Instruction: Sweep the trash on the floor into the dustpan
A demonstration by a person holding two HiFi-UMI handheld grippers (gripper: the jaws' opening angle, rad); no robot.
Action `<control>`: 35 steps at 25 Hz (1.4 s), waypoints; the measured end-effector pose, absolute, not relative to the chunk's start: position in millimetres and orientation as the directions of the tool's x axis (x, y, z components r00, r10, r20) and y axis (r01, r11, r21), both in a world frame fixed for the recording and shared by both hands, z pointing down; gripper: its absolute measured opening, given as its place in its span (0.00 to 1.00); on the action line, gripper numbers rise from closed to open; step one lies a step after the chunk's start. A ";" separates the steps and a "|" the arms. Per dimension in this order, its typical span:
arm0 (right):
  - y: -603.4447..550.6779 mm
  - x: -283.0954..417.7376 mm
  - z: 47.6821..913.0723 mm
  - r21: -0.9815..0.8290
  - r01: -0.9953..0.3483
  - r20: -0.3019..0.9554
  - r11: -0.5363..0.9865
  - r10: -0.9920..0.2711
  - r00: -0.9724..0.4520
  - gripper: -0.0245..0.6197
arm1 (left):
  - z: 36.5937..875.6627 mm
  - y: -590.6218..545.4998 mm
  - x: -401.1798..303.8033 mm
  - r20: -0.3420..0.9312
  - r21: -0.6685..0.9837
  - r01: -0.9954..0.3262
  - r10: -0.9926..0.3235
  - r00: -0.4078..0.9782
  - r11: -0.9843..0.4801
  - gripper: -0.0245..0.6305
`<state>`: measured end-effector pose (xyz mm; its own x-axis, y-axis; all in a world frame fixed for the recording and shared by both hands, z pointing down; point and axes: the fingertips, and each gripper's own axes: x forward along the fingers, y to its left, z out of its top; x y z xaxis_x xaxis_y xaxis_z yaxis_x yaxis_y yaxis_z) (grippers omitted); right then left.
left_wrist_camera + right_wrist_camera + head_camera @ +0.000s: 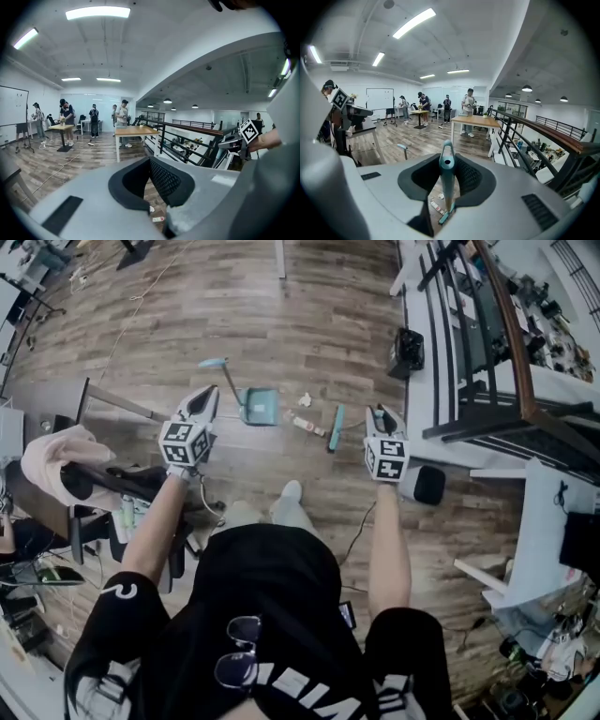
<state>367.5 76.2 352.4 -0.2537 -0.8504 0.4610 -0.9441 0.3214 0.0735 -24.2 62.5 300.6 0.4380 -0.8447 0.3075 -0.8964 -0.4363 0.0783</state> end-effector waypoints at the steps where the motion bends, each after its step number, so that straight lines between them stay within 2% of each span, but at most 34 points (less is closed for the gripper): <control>1: 71.3 366.4 352.0 0.072 -0.944 0.460 0.323 -0.850 -0.257 0.17 | 302.2 59.3 -26.5 0.311 0.078 -0.898 -0.845 0.434 -0.433 0.04; 29: -10.5 329.6 437.2 0.110 -0.952 0.578 0.286 -0.797 -0.173 0.17 | 395.9 -53.0 -77.0 0.405 0.161 -0.886 -0.790 0.460 -0.434 0.04; 35: -33.0 320.9 461.0 0.108 -0.950 0.598 0.294 -0.782 -0.174 0.17 | 423.8 -73.3 -70.4 0.407 0.180 -0.881 -0.782 0.473 -0.439 0.04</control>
<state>320.9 -33.0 461.0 -0.1741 -0.7822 0.5982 -0.9496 0.2941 0.1082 -70.4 -73.3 423.8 0.4725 -0.7820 0.4066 -0.8805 -0.4385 0.1799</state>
